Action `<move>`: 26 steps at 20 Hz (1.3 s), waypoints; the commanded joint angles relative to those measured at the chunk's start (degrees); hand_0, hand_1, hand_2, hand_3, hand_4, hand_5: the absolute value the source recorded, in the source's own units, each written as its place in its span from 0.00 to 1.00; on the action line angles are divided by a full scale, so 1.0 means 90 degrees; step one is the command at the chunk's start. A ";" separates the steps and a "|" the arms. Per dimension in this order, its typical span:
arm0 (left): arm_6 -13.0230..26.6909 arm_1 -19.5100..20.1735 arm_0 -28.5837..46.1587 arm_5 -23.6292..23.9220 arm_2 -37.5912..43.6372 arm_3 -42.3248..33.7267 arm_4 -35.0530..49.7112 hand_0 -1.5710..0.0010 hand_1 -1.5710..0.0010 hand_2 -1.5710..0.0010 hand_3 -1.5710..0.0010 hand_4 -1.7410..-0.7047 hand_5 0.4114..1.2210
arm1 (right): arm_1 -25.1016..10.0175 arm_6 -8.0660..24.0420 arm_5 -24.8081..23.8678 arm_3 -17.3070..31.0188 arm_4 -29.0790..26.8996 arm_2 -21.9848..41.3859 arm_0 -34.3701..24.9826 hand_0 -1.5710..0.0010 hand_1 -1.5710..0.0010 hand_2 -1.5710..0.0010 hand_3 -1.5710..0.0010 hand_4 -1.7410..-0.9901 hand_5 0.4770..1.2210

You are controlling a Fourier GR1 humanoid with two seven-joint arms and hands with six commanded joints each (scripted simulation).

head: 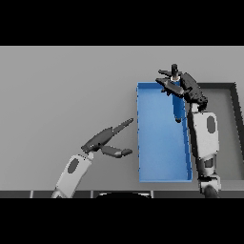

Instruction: Pick up the blue pipe and place it into the blue bin.

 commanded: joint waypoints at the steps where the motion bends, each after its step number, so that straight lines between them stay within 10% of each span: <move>1: 0.0037 0.0000 -0.0070 0.0029 0.0028 0.0008 -0.0017 1.00 1.00 1.00 1.00 0.78 0.07 | -0.0073 0.0001 -0.0201 0.0165 -0.0122 0.0171 0.0078 0.00 0.00 0.00 0.00 0.32 1.00; 3: -0.0141 0.0044 0.0026 0.0033 -0.0008 -0.0027 -0.0060 1.00 1.00 1.00 1.00 0.79 0.08 | -0.0216 0.0001 -0.0437 0.0401 -0.0351 0.0496 0.0246 0.00 0.00 0.00 0.00 0.32 1.00; 6: -0.0132 0.0015 -0.0056 0.0085 0.0035 0.0058 -0.0082 1.00 1.00 1.00 1.00 0.79 0.09 | -0.0698 0.0001 -0.0881 0.0894 -0.1039 0.1270 0.0364 0.00 0.00 0.00 0.49 0.17 1.00; 9: -0.0127 -0.0011 -0.0095 0.0092 0.0008 0.0108 -0.0123 1.00 1.00 1.00 1.00 0.79 0.10 | -0.1311 0.0002 -0.1630 0.1229 -0.2208 0.2454 0.0261 0.00 0.00 0.00 0.74 0.09 0.93; 10: -0.0135 -0.0003 -0.0047 0.0085 0.0005 0.0058 -0.0098 1.00 1.00 1.00 1.00 0.79 0.10 | -0.1582 -0.0001 -0.1976 0.1330 -0.2699 0.2911 0.0153 0.00 0.00 0.03 0.71 0.15 0.92; 14: -0.0099 -0.0033 -0.0071 0.0090 0.0014 0.0049 -0.0071 1.00 1.00 1.00 1.00 0.79 0.10 | -0.2467 0.0003 -0.2925 0.1303 -0.4205 0.4443 -0.0324 0.56 0.58 0.60 0.88 0.49 0.87; 16: -0.0052 -0.0003 -0.0017 0.0074 0.0023 0.0025 -0.0045 1.00 1.00 1.00 1.00 0.79 0.10 | -0.2770 -0.0006 -0.2463 0.1114 -0.4036 0.4952 -0.0483 0.72 0.73 0.74 0.92 0.58 0.79; 26: -0.0175 -0.0057 0.0022 0.0128 -0.0021 0.0080 -0.0098 1.00 1.00 1.00 1.00 0.78 0.10 | -0.3319 -0.0004 -0.1624 0.0837 -0.3453 0.6118 -0.0908 0.97 0.97 0.97 0.99 0.82 0.36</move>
